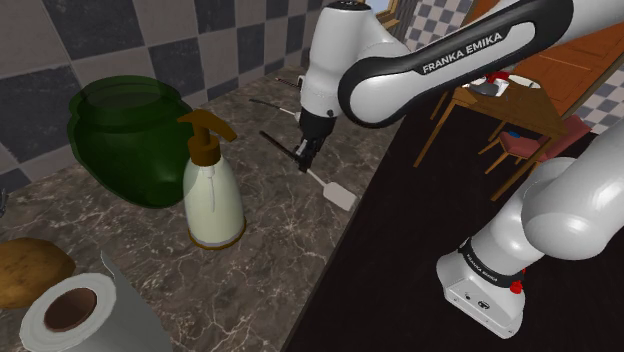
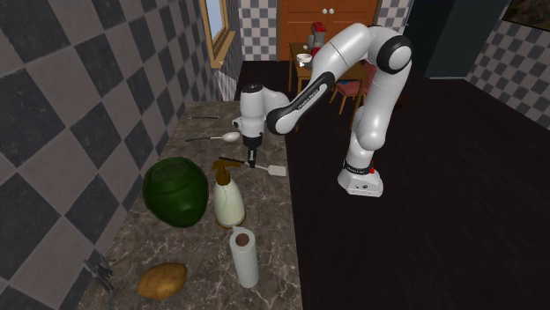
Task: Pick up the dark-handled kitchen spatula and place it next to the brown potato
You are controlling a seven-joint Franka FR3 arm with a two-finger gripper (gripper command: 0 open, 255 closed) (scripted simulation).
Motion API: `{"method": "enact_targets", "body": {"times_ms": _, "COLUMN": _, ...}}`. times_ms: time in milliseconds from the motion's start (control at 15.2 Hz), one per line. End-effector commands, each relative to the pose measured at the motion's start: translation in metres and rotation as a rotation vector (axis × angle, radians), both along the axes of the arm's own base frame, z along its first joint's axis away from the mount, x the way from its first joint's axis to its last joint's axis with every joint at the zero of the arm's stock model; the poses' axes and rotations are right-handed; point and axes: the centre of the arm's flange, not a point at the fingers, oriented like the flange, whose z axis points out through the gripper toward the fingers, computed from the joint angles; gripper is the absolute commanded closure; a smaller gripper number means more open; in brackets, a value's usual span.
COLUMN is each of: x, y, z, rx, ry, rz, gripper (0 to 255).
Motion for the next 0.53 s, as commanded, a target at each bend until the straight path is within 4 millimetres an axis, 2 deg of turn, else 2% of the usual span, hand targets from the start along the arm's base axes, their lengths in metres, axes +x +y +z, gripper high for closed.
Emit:
{"method": "enact_targets", "body": {"times_ms": 0, "x": 0.000, "y": 0.000, "z": 0.010, "rx": 0.000, "ry": 0.001, "rz": 0.000, "gripper": 255}}
{"method": "enact_targets", "body": {"times_ms": 462, "x": 0.000, "y": 0.000, "z": 0.047, "rx": 0.000, "ry": 0.001, "rz": 0.000, "gripper": 255}}
